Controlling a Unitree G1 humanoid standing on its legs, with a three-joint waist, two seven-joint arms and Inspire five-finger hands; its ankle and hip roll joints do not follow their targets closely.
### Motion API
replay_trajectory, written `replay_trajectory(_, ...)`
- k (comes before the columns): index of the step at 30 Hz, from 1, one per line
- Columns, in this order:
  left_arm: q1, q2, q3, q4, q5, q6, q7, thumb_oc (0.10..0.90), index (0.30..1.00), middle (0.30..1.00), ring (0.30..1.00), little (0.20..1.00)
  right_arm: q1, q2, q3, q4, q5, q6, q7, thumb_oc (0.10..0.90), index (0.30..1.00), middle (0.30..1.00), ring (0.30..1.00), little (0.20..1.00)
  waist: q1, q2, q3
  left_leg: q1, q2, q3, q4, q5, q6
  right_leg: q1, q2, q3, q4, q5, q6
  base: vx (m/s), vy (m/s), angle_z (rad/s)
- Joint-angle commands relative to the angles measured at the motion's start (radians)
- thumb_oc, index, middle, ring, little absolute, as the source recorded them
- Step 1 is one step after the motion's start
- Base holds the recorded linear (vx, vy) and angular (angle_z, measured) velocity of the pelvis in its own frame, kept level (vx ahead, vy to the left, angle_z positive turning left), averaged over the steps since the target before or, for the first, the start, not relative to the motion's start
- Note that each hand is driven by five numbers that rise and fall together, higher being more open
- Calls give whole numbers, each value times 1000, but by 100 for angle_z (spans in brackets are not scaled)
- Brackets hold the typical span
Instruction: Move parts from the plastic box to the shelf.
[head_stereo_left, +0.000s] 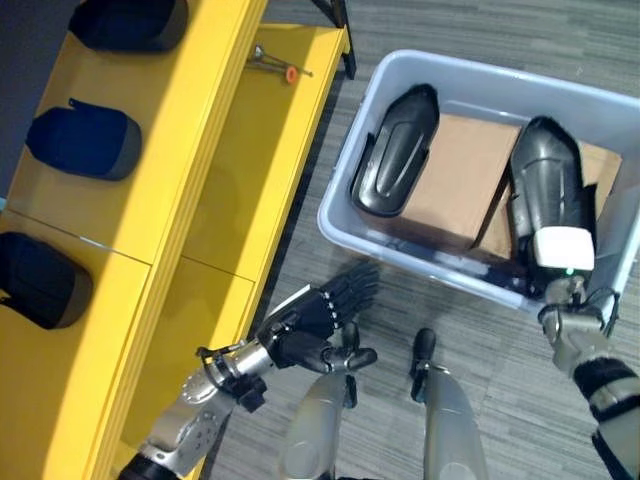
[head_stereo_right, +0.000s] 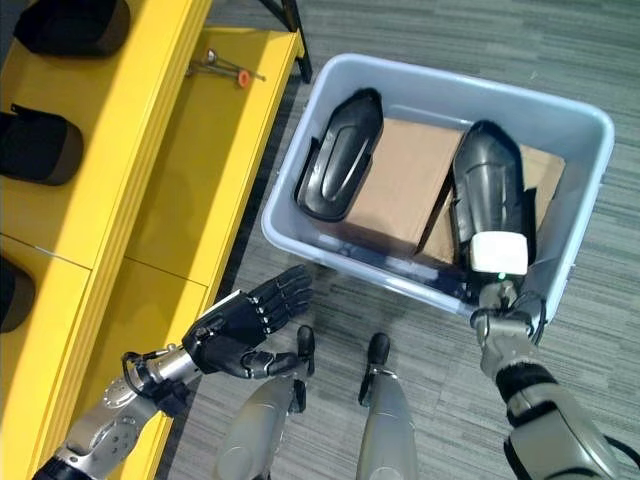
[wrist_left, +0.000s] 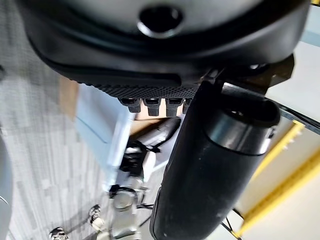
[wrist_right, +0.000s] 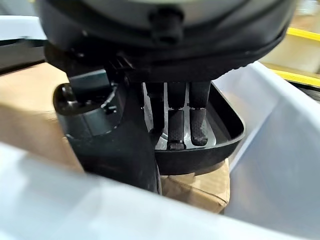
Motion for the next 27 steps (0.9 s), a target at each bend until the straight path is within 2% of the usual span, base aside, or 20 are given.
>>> replay_trajectory(1, 4, -1, 58, -137, -40, -86, -55, 900, 1000, 1000, 1000, 1000, 12, -43, -28, -112, -102, 11, -87, 400, 300, 300, 300, 300, -31, -61, 31, 83, -38, 21, 28, -131, 38, 147, 32, 16, -78, -65, 29, 77, -3, -8)
replay_trajectory(2, 10, -1, 64, -138, -40, -86, -54, 900, 1000, 1000, 1000, 1000, 27, -55, -44, -147, -113, -2, -96, 400, 300, 300, 300, 300, -36, -69, 31, 103, -34, 21, 22, -132, 38, 168, 35, 21, -90, -61, 31, 146, -2, -16)
replay_trajectory(3, 18, -1, 76, -140, -42, -81, -39, 900, 1000, 1000, 1000, 1000, 64, -80, -92, -252, -143, -13, -92, 400, 300, 300, 300, 300, -49, -90, 31, 157, -22, 21, 2, -128, 36, 222, 42, 34, -126, -45, 40, 164, 7, -35)
replay_trajectory(5, 49, -4, 92, -137, -33, -99, -37, 900, 1000, 1000, 1000, 1000, 123, -109, -165, -377, -227, -34, -93, 400, 300, 300, 300, 300, -65, -119, -11, 222, -16, 21, -35, -127, 31, 289, 50, 55, -179, -29, 55, 203, 36, -30)
replay_trajectory(8, 72, -5, 102, -139, -53, -113, -70, 900, 1000, 1000, 1000, 1000, 171, -133, -225, -489, -294, -43, -99, 400, 300, 300, 300, 300, -71, -143, -77, 256, -12, 18, -69, -116, 25, 329, 55, 74, -227, -6, 67, 149, 47, -19)
replay_trajectory(10, 78, -8, 100, -144, -60, -103, -72, 900, 1000, 1000, 1000, 1000, 188, -138, -243, -516, -302, -52, -93, 400, 300, 300, 300, 300, -71, -148, -96, 270, -11, 16, -81, -113, 23, 342, 55, 79, -242, 2, 71, 120, 44, -11)
replay_trajectory(12, 92, -23, 97, -145, -69, -77, -74, 900, 1000, 1000, 1000, 1000, 220, -151, -290, -600, -300, -86, -95, 400, 300, 300, 300, 300, -82, -168, -163, 307, -10, 21, -105, -112, 21, 378, 55, 97, -285, 22, 81, 218, 79, -6)
replay_trajectory(13, 92, -25, 93, -145, -68, -73, -68, 900, 1000, 1000, 1000, 1000, 222, -155, -298, -617, -296, -87, -83, 400, 300, 300, 300, 300, -83, -171, -174, 313, -10, 23, -110, -113, 21, 384, 56, 100, -294, 26, 83, 170, 63, -7)
replay_trajectory(16, 89, -30, 70, -142, -60, -69, -36, 900, 1000, 1000, 1000, 1000, 221, -169, -338, -693, -242, -118, -54, 400, 300, 300, 300, 300, -87, -188, -229, 348, -7, 37, -137, -122, 18, 420, 55, 109, -350, 44, 92, 140, 101, -9)
replay_trajectory(20, 102, -41, 67, -146, -55, -78, -31, 900, 1000, 1000, 1000, 1000, 233, -158, -371, -747, -189, -149, -37, 400, 300, 300, 300, 300, -88, -189, -260, 383, -6, 42, -183, -115, 14, 445, 51, 115, -392, 65, 104, 60, 144, -6)
replay_trajectory(21, 103, -46, 65, -141, -55, -88, -36, 900, 1000, 1000, 1000, 1000, 250, -147, -384, -766, -149, -153, -44, 400, 300, 300, 300, 300, -92, -190, -271, 394, -6, 45, -199, -112, 14, 452, 46, 117, -406, 76, 113, 22, 258, -4)
replay_trajectory(22, 98, -49, 57, -136, -62, -94, -40, 900, 1000, 1000, 1000, 1000, 284, -131, -411, -791, -51, -144, -28, 400, 300, 300, 300, 300, -100, -192, -287, 398, -9, 49, -205, -117, 15, 459, 41, 119, -419, 85, 121, 24, 286, -3)
replay_trajectory(25, 87, -60, 48, -135, -66, -73, -29, 900, 1000, 1000, 1000, 1000, 321, -100, -428, -812, 25, -131, -23, 400, 300, 300, 300, 300, -114, -192, -296, 401, -15, 52, -205, -125, 20, 461, 40, 127, -419, 87, 125, 47, 214, -3)
replay_trajectory(26, 83, -66, 39, -128, -69, -37, -10, 900, 1000, 1000, 1000, 1000, 354, -65, -436, -842, 96, -124, -20, 400, 300, 300, 300, 300, -129, -192, -298, 404, -19, 65, -205, -131, 25, 457, 38, 131, -408, 83, 130, 49, 208, -3)
replay_trajectory(27, 83, -67, 36, -126, -67, -33, -8, 900, 1000, 1000, 1000, 1000, 364, -59, -442, -854, 103, -125, -17, 400, 300, 300, 300, 300, -131, -192, -298, 404, -21, 68, -205, -133, 27, 456, 37, 132, -406, 82, 131, 3, 271, -1)
